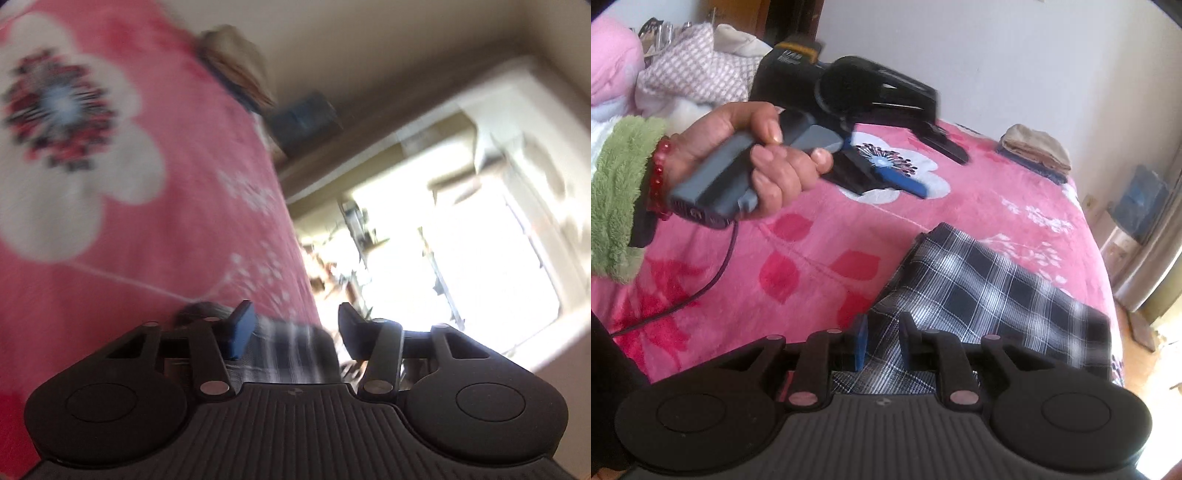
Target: Fold clothes
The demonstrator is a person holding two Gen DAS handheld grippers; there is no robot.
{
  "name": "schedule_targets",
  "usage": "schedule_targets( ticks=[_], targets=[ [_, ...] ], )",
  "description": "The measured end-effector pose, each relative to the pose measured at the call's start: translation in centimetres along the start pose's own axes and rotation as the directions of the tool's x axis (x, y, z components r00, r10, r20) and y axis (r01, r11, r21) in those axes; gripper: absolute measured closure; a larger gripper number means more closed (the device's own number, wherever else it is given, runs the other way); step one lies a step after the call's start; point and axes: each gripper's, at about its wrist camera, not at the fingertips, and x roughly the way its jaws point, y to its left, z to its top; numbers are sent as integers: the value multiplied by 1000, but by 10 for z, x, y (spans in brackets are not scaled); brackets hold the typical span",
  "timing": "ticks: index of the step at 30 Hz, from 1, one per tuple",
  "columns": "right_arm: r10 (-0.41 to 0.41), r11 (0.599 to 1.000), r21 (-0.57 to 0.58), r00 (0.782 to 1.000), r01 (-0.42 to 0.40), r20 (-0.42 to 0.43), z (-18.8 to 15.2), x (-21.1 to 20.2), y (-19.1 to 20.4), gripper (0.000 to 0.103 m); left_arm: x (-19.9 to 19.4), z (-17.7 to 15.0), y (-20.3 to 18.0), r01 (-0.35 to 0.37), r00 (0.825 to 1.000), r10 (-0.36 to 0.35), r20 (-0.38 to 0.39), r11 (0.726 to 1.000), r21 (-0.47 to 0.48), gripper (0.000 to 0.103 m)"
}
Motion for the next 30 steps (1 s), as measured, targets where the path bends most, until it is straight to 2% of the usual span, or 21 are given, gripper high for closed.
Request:
schedule_targets(
  ticks=[5, 8, 12, 13, 15, 17, 19, 22, 24, 26, 28, 30],
  targets=[
    [7, 1000, -7, 1000, -7, -28, -3, 9, 5, 90, 21, -25, 4, -106, 988, 120, -95, 985, 139, 67],
    [12, 1000, -6, 998, -12, -61, -11, 22, 7, 91, 25, -33, 18, -166, 975, 187, -123, 973, 162, 73],
    [19, 1000, -7, 995, -20, -103, -22, 37, 8, 91, 13, -40, 21, -172, 976, 189, -112, 974, 146, 73],
    [25, 1000, -1, 995, -25, -96, -21, 35, 6, 91, 12, -39, 21, -173, 976, 188, -108, 976, 133, 71],
    [53, 998, 40, 996, -50, -76, -19, 27, -2, 91, 6, -34, 19, -190, 975, 201, -98, 976, 110, 65],
    [97, 987, 131, 994, -91, -42, -17, 15, -22, 91, -3, -29, 15, -218, 971, 225, -84, 972, 90, 62],
    [131, 964, 237, 991, -121, -25, -18, 4, -48, 90, -10, -22, 8, -262, 963, 266, -42, 961, 84, 56],
    [204, 916, 362, 978, -172, -51, -25, -6, -82, 90, -33, -21, -5, -315, 949, 314, 21, 947, 60, 53],
    [283, 887, 404, 955, -226, -88, -33, -10, -92, 90, -59, -31, -15, -350, 937, 348, 42, 934, 66, 53],
    [337, 870, 414, 935, -267, -106, -41, -19, -89, 90, -77, -43, -29, -400, 917, 396, 55, 910, 114, 52],
    [359, 866, 408, 927, -289, -105, -48, -33, -80, 90, -86, -57, -44, -438, 898, 437, 50, 880, 183, 50],
    [363, 858, 416, 929, -301, -76, -57, -51, -70, 90, -88, -76, -61, -454, 884, 467, 18, 848, 274, 50]
  ],
)
